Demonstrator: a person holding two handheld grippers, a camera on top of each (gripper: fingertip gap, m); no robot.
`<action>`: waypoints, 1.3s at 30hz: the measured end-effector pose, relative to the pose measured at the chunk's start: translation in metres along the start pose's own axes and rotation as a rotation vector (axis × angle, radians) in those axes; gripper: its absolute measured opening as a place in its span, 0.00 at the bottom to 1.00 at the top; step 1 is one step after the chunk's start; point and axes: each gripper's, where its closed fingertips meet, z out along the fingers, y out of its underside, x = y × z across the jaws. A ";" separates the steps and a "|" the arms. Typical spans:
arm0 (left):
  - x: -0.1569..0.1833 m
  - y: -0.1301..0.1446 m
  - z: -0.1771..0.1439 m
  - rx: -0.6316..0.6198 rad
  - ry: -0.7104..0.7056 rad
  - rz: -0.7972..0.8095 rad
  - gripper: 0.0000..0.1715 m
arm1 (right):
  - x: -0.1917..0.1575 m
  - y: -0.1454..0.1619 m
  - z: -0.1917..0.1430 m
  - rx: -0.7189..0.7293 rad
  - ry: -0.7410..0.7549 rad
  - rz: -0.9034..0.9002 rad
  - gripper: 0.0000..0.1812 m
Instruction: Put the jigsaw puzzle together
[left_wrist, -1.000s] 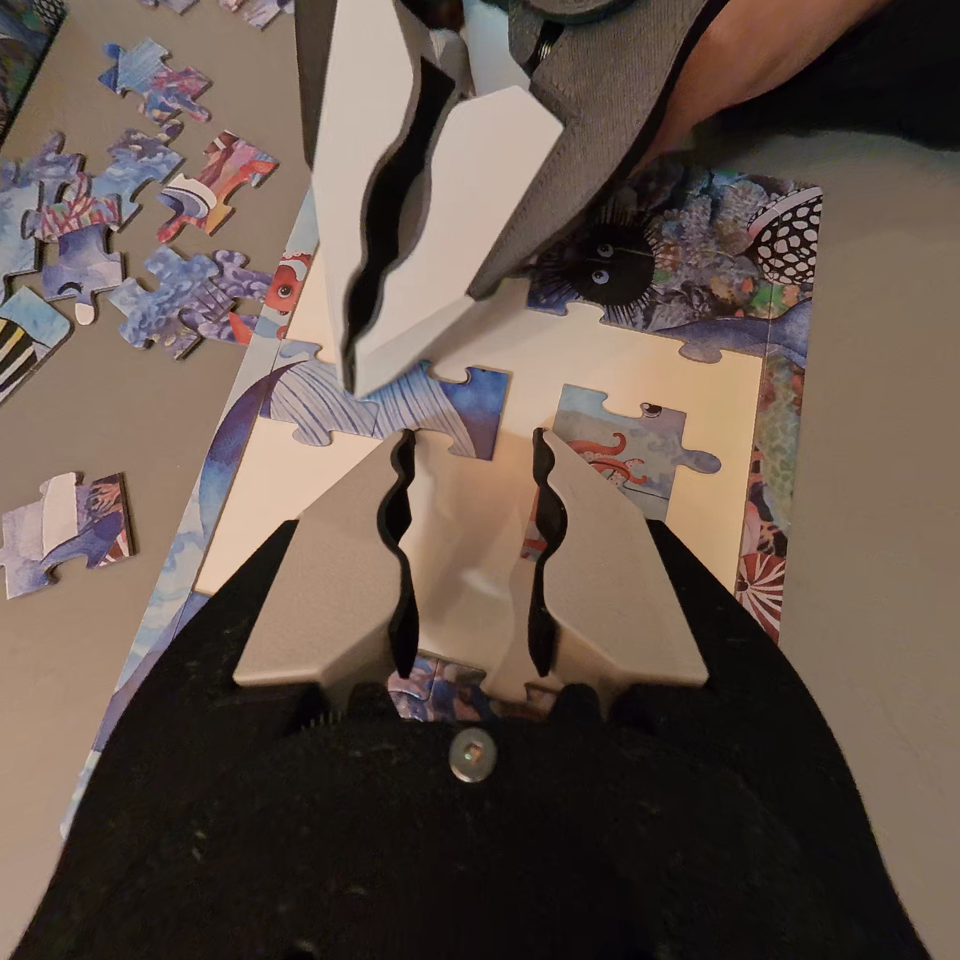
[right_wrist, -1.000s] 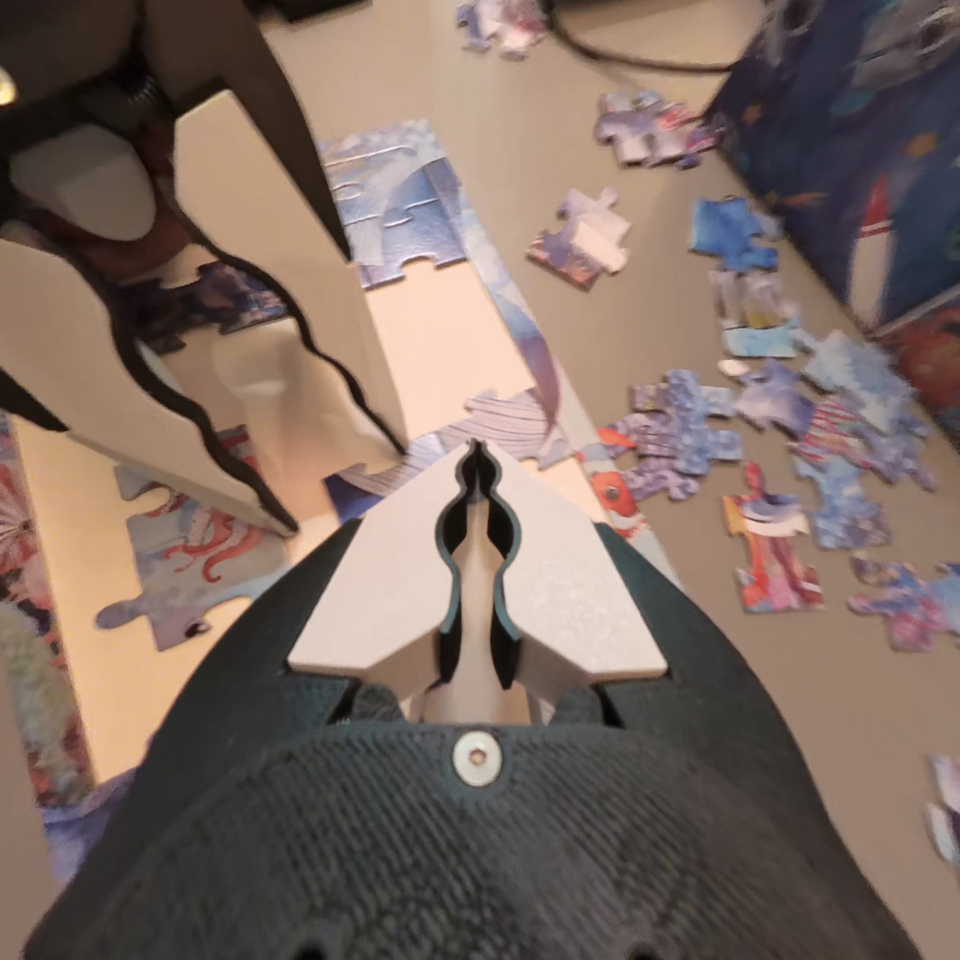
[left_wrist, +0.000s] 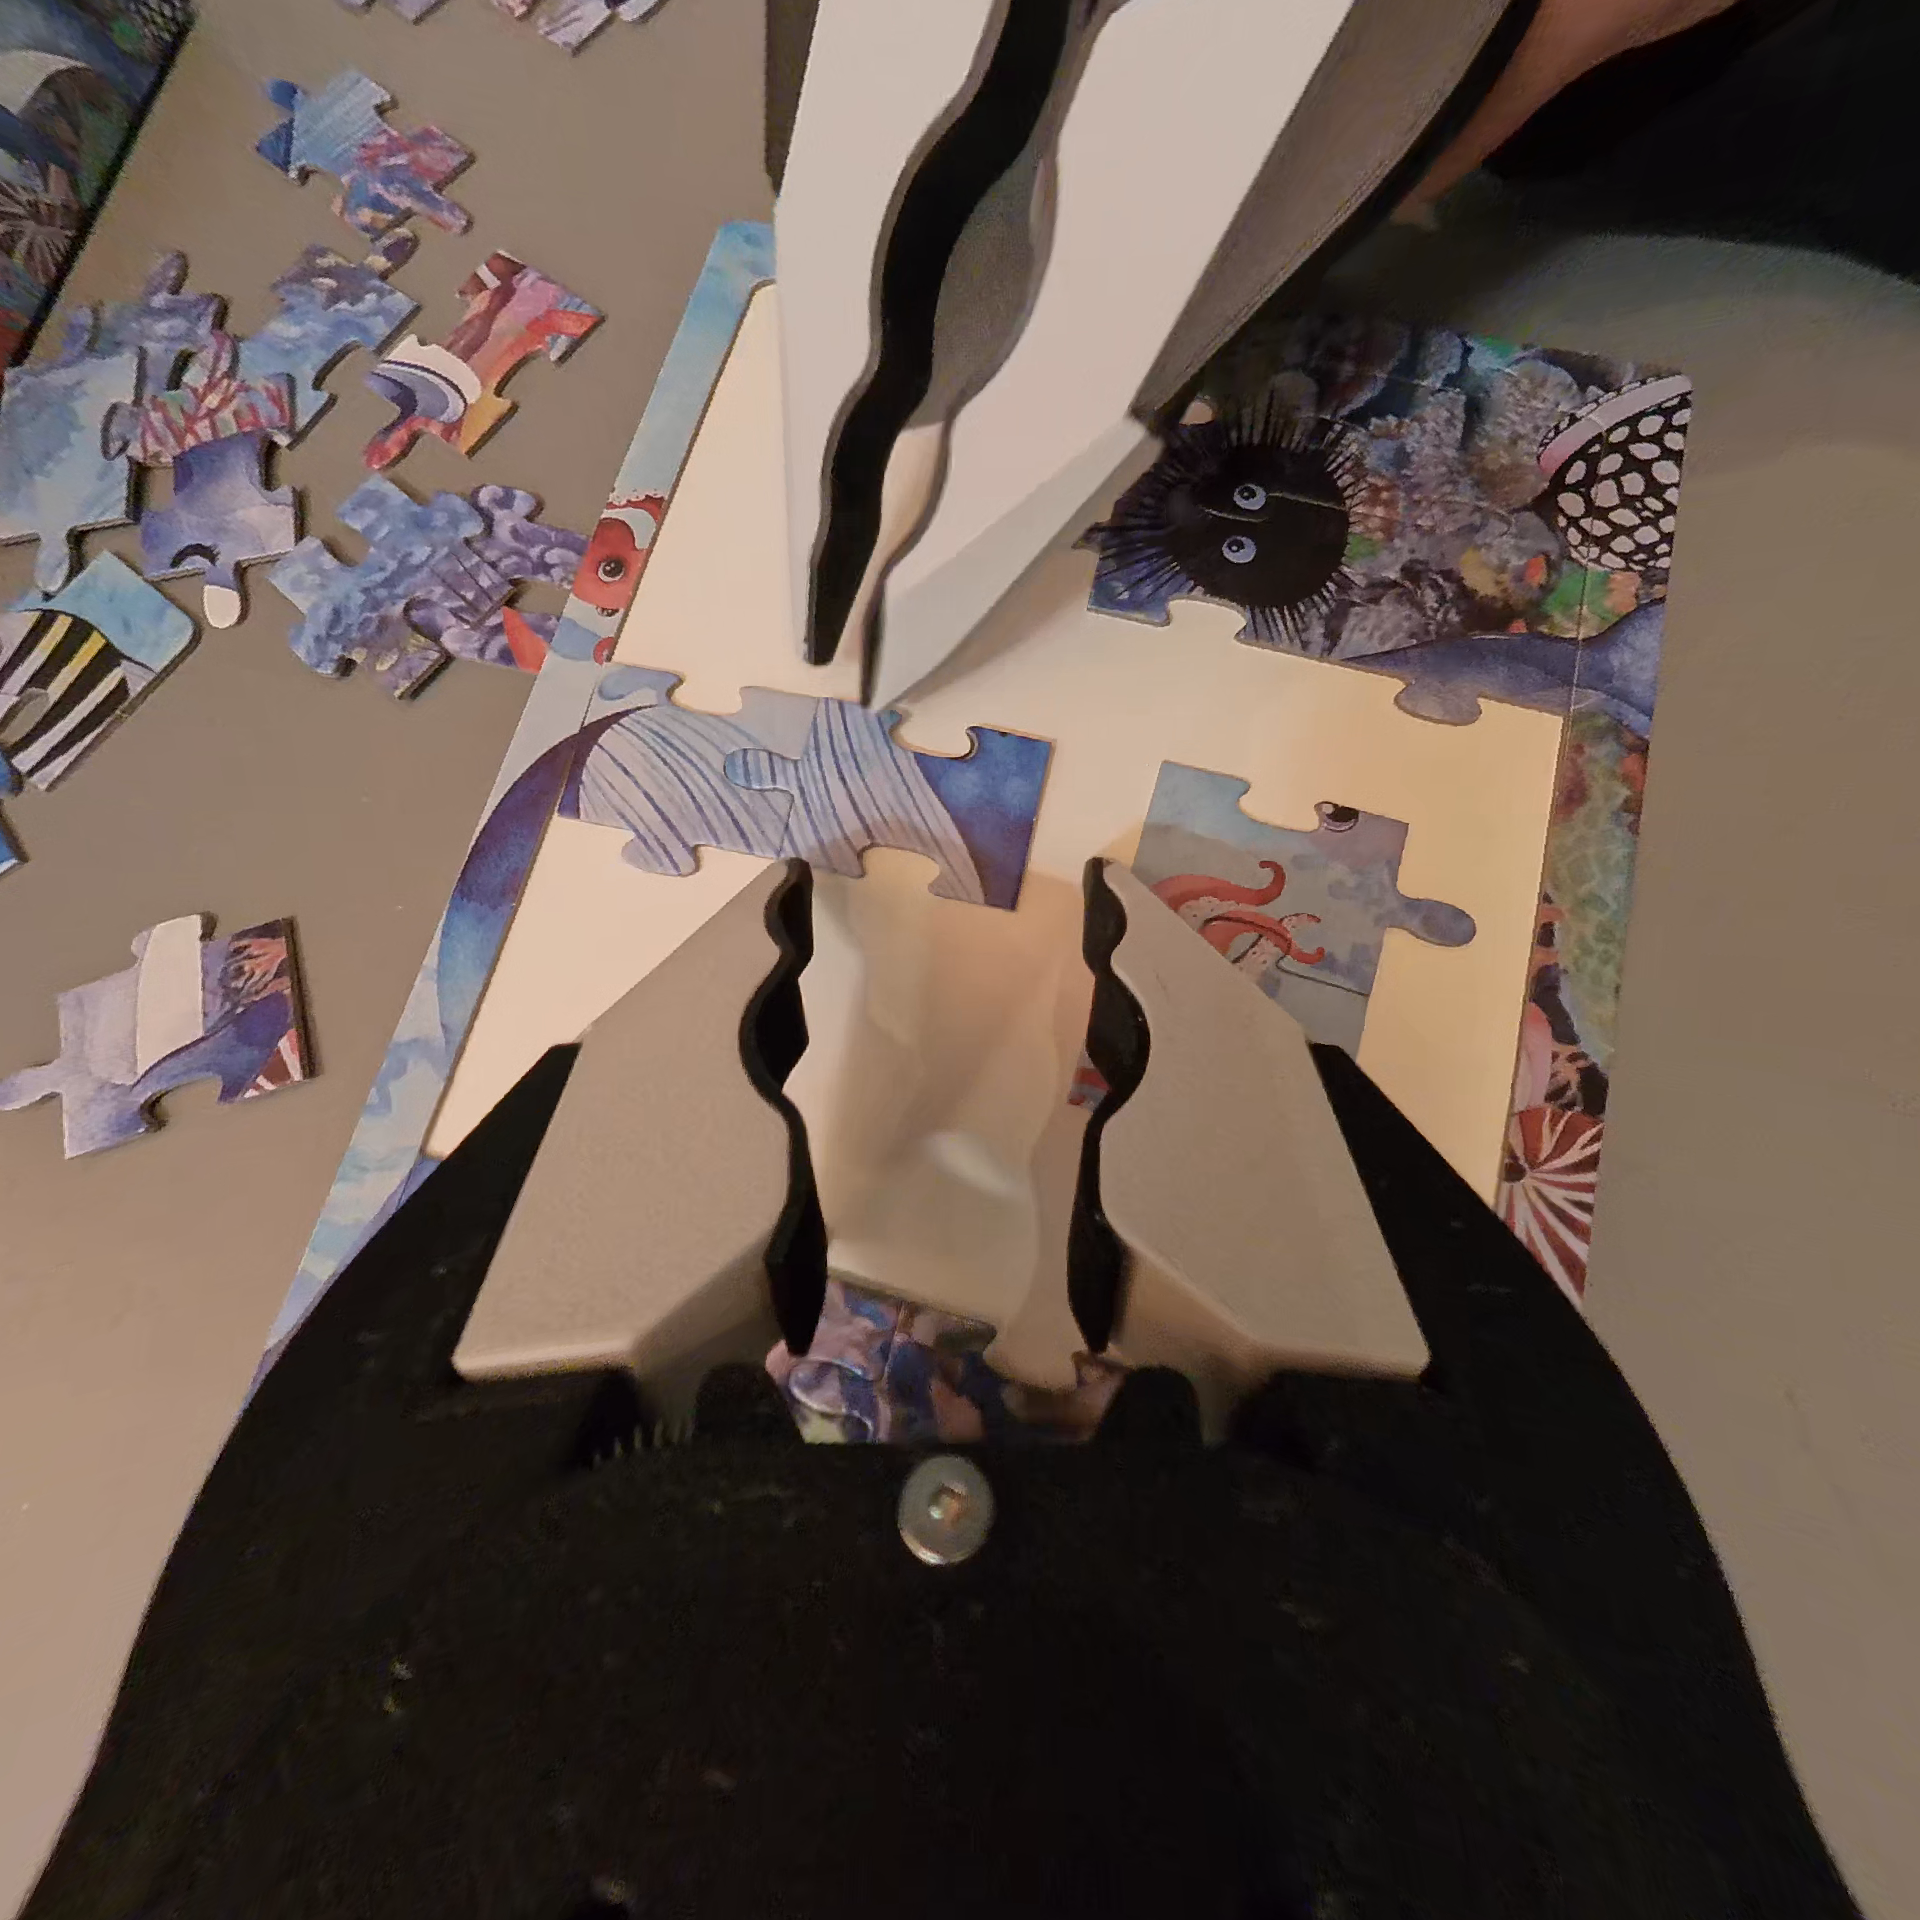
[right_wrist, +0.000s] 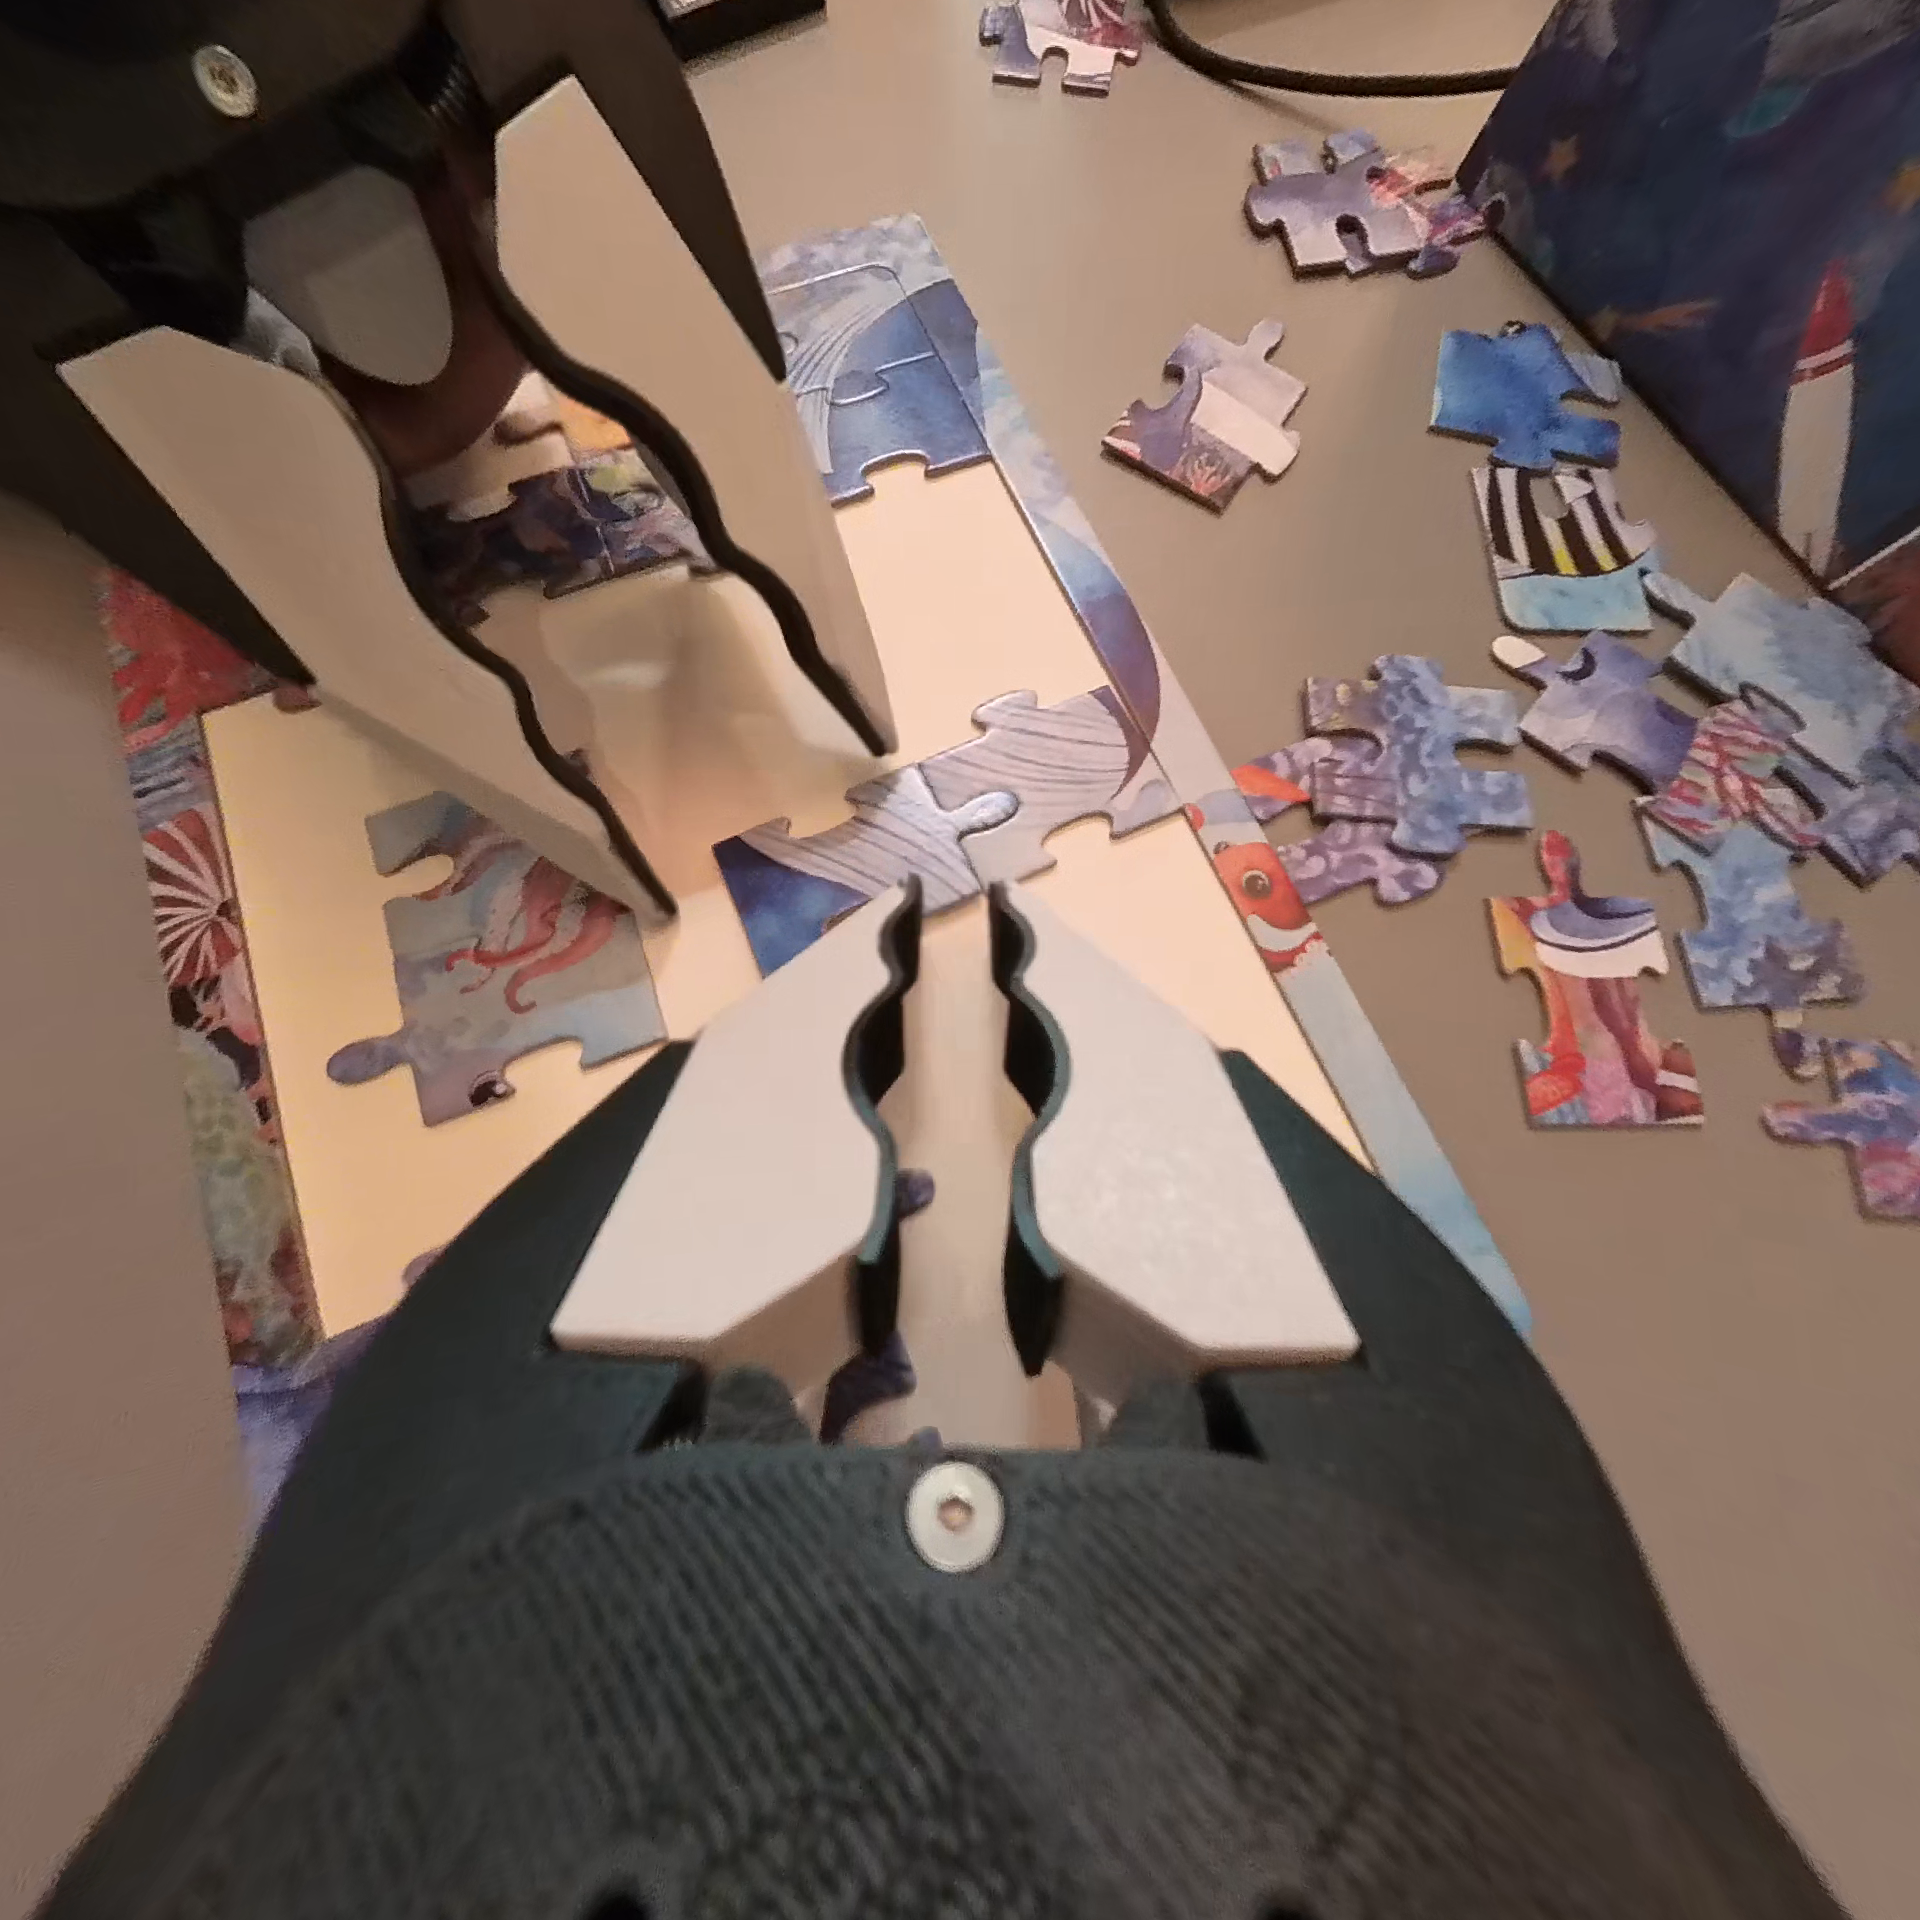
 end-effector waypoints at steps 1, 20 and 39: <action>-0.001 0.000 0.000 0.000 -0.002 -0.003 0.30 | 0.000 0.000 -0.001 0.003 -0.006 0.007 0.08; 0.000 0.000 0.002 -0.007 0.016 -0.035 0.27 | -0.040 -0.010 0.014 0.007 -0.298 0.235 0.13; 0.004 0.000 0.003 -0.008 0.032 -0.028 0.12 | -0.028 0.002 0.004 -0.025 -0.245 0.197 0.15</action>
